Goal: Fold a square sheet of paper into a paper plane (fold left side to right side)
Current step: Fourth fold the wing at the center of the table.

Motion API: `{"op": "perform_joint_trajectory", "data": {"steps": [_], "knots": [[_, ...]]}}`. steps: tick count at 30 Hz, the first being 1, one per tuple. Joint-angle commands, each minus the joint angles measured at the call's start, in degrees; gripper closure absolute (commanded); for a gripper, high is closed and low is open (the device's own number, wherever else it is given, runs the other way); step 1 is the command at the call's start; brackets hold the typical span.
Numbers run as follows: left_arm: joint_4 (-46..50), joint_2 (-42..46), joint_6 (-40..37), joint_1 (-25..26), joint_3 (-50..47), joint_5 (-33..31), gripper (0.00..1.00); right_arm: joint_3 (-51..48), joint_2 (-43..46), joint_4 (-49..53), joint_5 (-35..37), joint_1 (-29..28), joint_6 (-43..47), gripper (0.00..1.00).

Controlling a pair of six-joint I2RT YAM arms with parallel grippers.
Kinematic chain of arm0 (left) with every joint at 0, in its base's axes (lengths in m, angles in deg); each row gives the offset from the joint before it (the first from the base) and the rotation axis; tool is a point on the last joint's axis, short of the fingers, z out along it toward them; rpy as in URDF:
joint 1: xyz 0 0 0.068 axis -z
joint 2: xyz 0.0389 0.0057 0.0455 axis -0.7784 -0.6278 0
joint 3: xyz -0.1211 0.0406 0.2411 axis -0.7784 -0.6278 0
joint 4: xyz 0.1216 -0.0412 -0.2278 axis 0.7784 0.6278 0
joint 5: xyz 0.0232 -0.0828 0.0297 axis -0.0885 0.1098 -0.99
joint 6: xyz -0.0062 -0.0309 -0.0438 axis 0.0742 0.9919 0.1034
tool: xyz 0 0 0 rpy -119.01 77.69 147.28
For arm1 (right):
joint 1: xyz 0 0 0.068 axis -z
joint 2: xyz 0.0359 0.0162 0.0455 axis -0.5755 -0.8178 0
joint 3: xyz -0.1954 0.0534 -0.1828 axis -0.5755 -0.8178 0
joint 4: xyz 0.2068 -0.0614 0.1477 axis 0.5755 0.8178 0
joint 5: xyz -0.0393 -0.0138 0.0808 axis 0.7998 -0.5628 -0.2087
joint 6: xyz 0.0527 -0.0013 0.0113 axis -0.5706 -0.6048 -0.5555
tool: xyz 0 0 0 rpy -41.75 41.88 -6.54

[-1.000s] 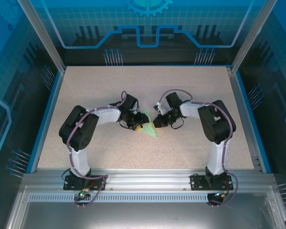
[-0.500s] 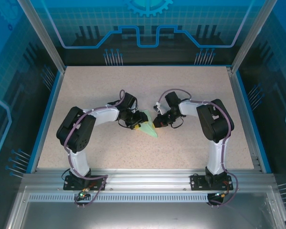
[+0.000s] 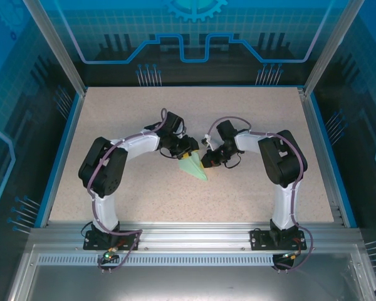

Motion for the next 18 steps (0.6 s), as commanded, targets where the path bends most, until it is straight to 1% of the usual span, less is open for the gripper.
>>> {"op": "perform_joint_trajectory", "data": {"steps": [1,7,14,18], "knots": [[0.1,-3.0,-0.7,-0.1,2.7,3.1,0.55,0.4,-2.4,2.2,3.1,-0.5,1.2,0.97],[-0.8,-6.2,-0.3,-0.1,4.1,3.8,0.55,0.8,-2.8,2.7,3.4,-0.8,1.4,0.97],[3.1,-7.3,-2.4,0.0,3.8,0.1,0.55,0.8,-2.7,3.1,3.9,-0.8,1.7,0.96],[3.3,-8.0,-2.3,-0.2,2.7,-1.0,0.55,1.0,-2.3,2.9,3.5,-0.8,1.4,0.94]]}}
